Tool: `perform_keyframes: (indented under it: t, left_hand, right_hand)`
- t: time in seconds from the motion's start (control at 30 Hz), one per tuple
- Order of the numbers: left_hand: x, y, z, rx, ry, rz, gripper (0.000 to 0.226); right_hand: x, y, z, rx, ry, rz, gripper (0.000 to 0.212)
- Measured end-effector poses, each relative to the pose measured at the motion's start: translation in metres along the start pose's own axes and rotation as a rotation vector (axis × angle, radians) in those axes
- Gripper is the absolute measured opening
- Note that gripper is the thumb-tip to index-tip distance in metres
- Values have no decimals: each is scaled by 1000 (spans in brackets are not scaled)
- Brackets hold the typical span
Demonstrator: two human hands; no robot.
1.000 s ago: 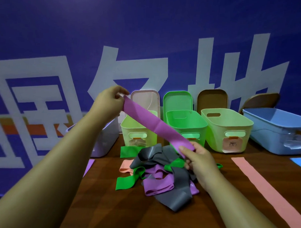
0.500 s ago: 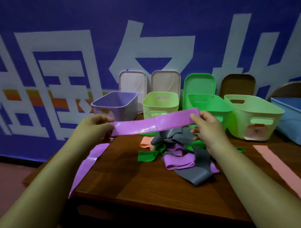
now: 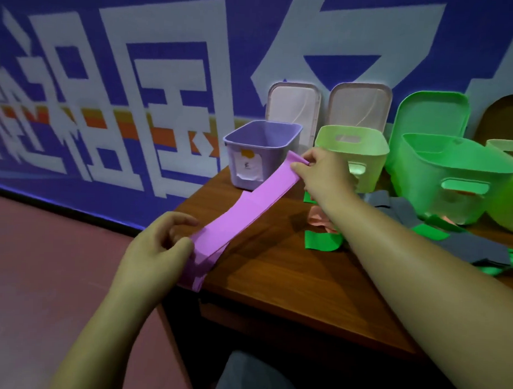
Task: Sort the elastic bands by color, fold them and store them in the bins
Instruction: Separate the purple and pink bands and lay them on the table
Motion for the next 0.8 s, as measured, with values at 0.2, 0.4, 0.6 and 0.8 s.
perform_keyframes:
  t: [0.2,0.4,0.6,0.8]
  left_hand:
    - [-6,11,18,53,7,11,44]
    - [-11,21,30,124,38,-72,38]
    - [-12,24,31,199,102,-112,30]
    - [-8,25,45,151,236,-101,26]
  right_hand:
    - [61,2,20,-40,130,41,17]
    - [109,10,12,5,249,95,28]
    - [131,20,-1,62,278,113,31]
    - [137,23,0,57,319,101,30]
Point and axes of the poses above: each hand's wrist, its own y-axis away from the middle knuckle, its own x-axis out of the palm, z = x × y, the point moved 10 cm from there along -y, towards the middle knuckle, and after that the axes turned 9 degrees about x, right-handed, at the moved point
